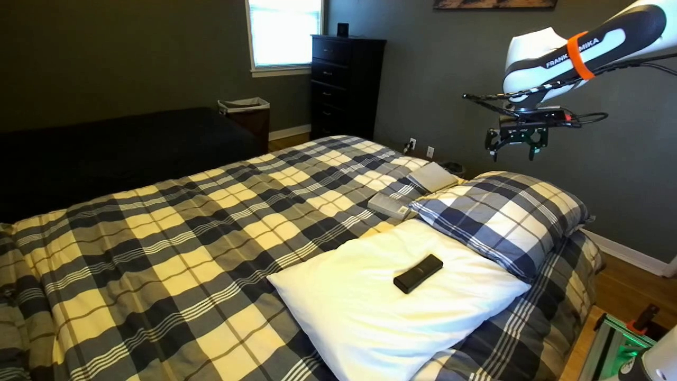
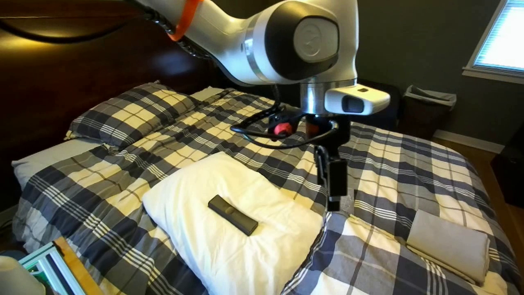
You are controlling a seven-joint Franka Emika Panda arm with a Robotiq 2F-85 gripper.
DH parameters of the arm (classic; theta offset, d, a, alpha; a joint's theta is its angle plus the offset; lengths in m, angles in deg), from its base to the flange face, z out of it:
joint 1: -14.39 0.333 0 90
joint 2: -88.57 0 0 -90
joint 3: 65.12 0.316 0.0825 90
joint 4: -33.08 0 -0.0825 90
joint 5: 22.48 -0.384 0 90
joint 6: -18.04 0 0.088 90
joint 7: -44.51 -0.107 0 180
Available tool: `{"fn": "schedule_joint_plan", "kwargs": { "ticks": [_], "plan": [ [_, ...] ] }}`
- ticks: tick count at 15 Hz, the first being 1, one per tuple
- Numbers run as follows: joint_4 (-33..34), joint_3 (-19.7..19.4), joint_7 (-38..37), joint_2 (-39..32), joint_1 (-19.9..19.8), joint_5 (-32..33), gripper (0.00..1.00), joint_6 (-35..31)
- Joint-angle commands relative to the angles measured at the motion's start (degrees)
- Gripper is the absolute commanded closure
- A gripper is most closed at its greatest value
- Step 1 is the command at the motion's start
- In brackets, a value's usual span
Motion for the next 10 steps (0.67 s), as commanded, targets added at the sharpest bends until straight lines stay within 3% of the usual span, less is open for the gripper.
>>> {"fn": "schedule_joint_plan", "kwargs": {
  "ticks": [1, 3, 4, 9, 10],
  "plan": [
    [-7.24, 1.92, -0.34, 4.69, 1.19, -4.94, 0.0, -1.19],
    [-9.35, 3.29, 0.94, 5.62, 1.97, -5.96, 0.0, 0.73],
    [-5.72, 2.91, 0.04, 2.98, 1.05, -4.16, 0.0, 0.2],
    [-5.82, 3.24, -0.09, 3.17, 0.95, -4.15, 0.0, 0.2],
    [-5.69, 3.08, -4.64, 3.24, 0.32, -1.6, 0.0, -0.68]
  ]
}}
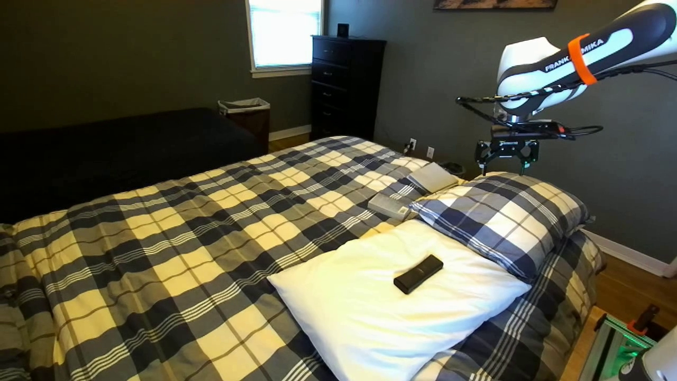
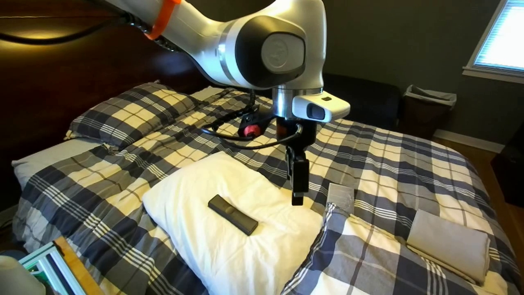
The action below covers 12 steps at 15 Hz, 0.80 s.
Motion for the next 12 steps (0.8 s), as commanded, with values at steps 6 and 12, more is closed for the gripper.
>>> {"fn": "schedule_joint_plan", "kwargs": {
  "ticks": [6, 12],
  "plan": [
    [-11.85, 2.86, -14.88, 6.85, 0.98, -2.06, 0.0, -4.99],
    [-26.21, 7.58, -19.92, 9.29, 3.6, -6.78, 0.0, -23.71]
  ]
}}
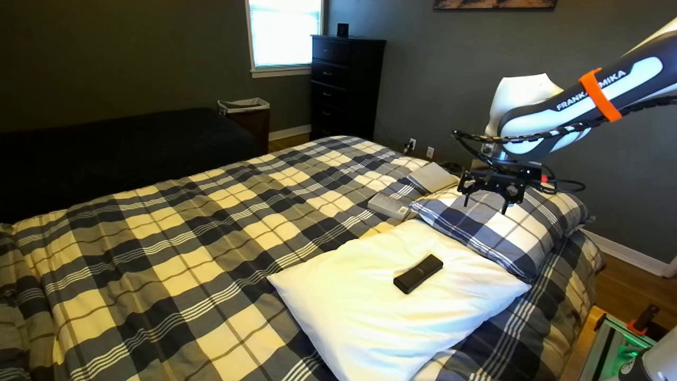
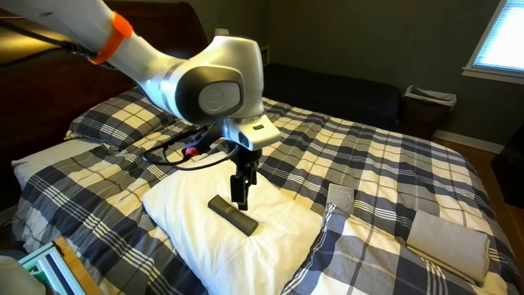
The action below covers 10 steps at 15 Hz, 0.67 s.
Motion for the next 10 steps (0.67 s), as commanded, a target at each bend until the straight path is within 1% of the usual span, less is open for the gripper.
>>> {"fn": "schedule_joint_plan", "kwargs": {
  "ticks": [1, 2, 4, 5, 7, 10],
  "plan": [
    [-9.06, 2.26, -1.35, 1.91, 1.74, -4.93, 0.0, -12.73],
    [-10.63, 2.58, -0.36, 1.02, 2.56, -7.62, 0.0, -16.85],
    [-12.22, 2.94, 1.92, -1.28, 4.72, -14.5, 0.0, -22.28],
    [-10.29, 3.14, 2.95, -4.21, 5.91, -17.9, 0.0, -23.34],
    [-11.02, 3.66, 4.61, -5.86, 7.37, -22.58, 0.0, -25.83],
    [-9.09, 4.81, 4.37, -10.75, 8.17, -25.28, 0.0, -26.53]
  ]
}}
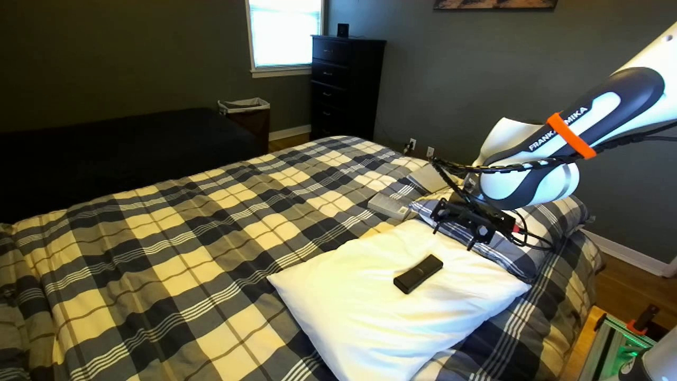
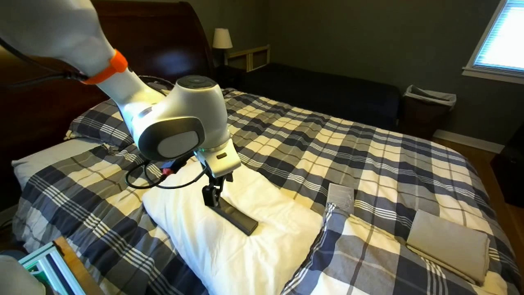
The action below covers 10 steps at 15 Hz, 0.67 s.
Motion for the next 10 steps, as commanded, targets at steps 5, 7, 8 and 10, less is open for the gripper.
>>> {"fn": "schedule_joint_plan", "kwargs": {
  "ticks": [5, 7, 8, 10],
  "plan": [
    [4.69, 0.87, -2.85, -13.12, 2.2, -1.65, 0.0, -3.8],
    [6.04, 0.91, -2.36, -15.83, 2.81, -4.08, 0.0, -6.02],
    [6.82, 1.31, -1.95, -17.07, 2.87, -5.82, 0.0, -6.53],
    [8.52, 1.35, -2.7, -19.59, 3.25, -7.91, 0.0, -6.59]
  ]
}}
